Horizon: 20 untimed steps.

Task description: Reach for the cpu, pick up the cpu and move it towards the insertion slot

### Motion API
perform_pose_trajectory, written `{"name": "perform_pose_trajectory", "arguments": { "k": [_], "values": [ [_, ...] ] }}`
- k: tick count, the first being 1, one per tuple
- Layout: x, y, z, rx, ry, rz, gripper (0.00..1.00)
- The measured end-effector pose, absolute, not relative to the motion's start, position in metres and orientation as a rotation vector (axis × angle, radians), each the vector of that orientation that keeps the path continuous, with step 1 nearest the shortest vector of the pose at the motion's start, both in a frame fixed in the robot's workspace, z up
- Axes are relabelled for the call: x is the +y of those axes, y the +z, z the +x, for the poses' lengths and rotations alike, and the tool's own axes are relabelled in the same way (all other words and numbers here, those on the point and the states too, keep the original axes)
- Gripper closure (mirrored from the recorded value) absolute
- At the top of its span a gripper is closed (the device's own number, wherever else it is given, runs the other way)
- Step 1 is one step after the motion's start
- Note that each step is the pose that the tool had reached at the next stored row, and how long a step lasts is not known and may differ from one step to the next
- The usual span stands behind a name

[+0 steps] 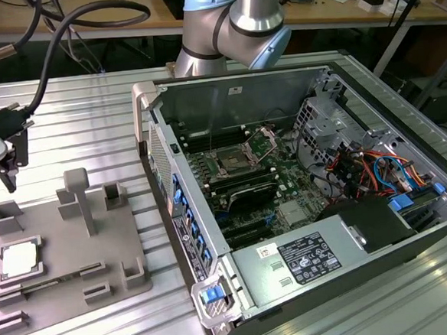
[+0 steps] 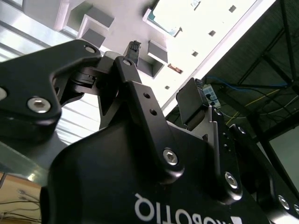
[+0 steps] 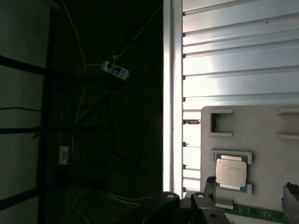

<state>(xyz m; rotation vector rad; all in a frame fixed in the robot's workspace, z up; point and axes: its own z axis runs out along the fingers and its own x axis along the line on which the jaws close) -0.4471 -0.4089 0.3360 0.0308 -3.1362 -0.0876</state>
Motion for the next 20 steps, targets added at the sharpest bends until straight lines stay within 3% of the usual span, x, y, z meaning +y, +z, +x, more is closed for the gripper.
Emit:
{"name": "perform_pose_trajectory", "arguments": {
  "k": [20],
  "values": [
    [-0.4093,0.3309,-0.4467,-3.136,-0.108,0.031,0.40]
  ]
}}
